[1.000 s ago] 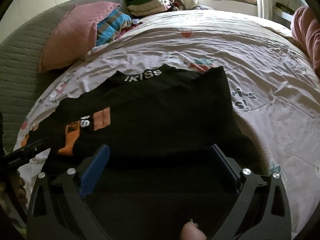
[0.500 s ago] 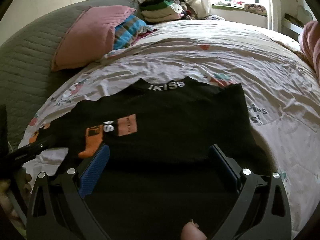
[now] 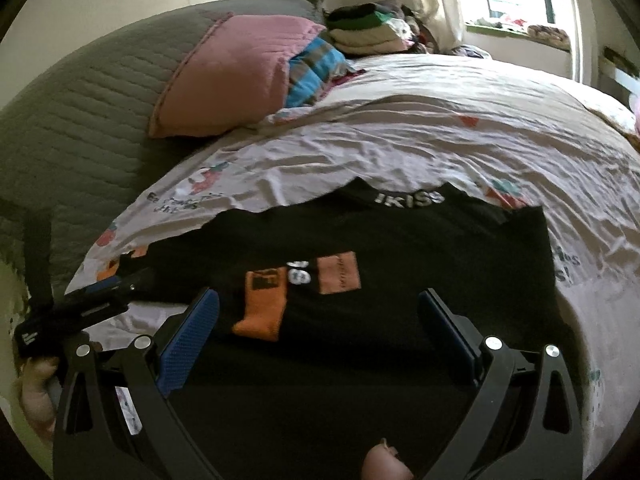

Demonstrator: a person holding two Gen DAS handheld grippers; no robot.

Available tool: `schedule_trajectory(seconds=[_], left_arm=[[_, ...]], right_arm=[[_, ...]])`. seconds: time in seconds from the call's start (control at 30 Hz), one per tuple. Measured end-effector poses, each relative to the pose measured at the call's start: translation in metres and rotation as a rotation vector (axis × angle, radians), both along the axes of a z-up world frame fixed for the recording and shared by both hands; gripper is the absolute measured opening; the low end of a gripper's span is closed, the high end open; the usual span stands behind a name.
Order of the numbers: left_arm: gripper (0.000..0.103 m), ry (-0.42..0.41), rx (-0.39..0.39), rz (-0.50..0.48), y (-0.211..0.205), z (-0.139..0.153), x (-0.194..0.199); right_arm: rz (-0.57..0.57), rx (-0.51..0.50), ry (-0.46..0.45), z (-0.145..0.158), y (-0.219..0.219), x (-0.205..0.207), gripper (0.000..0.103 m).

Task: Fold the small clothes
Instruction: 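Move the left gripper to the orange sock at the other sleeve cuff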

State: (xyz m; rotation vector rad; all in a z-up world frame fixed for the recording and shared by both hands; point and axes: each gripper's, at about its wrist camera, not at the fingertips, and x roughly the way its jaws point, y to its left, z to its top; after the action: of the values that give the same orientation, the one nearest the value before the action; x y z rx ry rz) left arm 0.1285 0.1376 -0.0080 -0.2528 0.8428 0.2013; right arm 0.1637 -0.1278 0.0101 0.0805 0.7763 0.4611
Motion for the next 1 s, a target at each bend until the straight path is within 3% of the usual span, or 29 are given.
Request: schedule_trajectory(seconds=[0.53, 1.0], left_arm=[[0.093, 0.000, 0.045, 0.150, 0.044, 0.003, -0.006], [0.093, 0.062, 0.042, 0.332, 0.105, -0.012, -0.006]], right_arm=[[0.153, -0.017, -0.048, 0.017, 0.067, -0.003, 0.099], [0.253, -0.045, -0.031, 0.004, 0.126, 0.014, 0.099]])
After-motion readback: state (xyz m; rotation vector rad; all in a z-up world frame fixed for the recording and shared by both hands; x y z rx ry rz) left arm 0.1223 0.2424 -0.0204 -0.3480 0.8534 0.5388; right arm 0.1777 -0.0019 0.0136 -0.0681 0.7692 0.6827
